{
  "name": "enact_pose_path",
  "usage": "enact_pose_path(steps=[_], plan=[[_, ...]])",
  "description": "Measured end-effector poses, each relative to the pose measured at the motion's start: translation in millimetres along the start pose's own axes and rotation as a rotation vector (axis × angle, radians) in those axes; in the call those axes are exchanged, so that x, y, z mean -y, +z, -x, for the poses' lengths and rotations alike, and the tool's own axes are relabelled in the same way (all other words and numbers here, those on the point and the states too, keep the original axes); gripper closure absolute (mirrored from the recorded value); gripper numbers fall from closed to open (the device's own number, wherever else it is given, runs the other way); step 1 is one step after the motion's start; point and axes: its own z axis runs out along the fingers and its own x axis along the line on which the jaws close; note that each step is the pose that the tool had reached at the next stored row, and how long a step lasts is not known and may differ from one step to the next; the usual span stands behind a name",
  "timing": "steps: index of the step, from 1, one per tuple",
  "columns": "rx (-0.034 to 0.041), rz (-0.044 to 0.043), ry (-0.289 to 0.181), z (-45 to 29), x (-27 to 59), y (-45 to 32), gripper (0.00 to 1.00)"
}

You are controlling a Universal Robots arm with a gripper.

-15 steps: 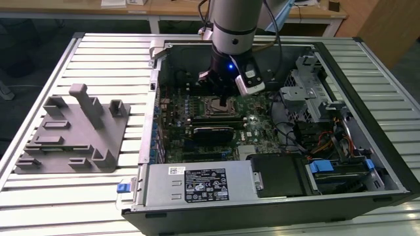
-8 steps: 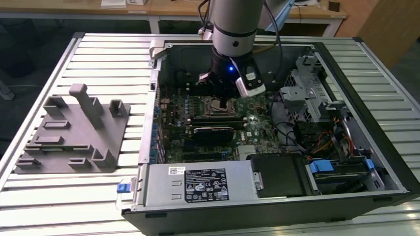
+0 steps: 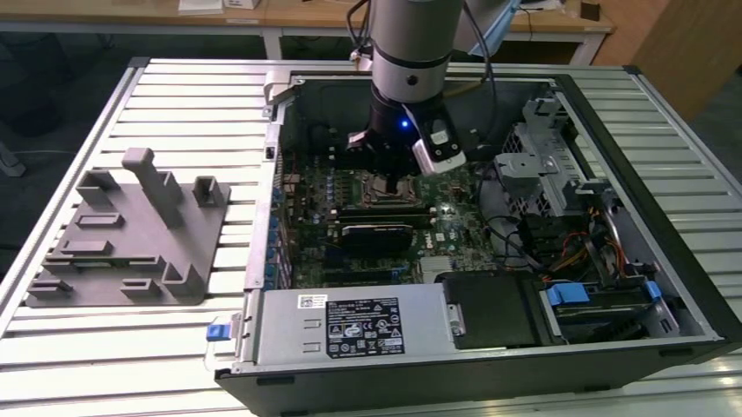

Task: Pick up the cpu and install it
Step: 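Install the second cpu locking lever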

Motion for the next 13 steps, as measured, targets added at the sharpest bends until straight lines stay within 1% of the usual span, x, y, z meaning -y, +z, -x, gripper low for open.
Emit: enact_pose_path(steps=[5,11,13], plan=[[0.0,0.0,0.0,-2.7,3.7,0.3,0.89],[-0.0002,0.0026,0.0,-11.7,6.0,2.8,0.89],[-0.0005,0.0049,0.0,-13.3,6.7,3.2,0.89]])
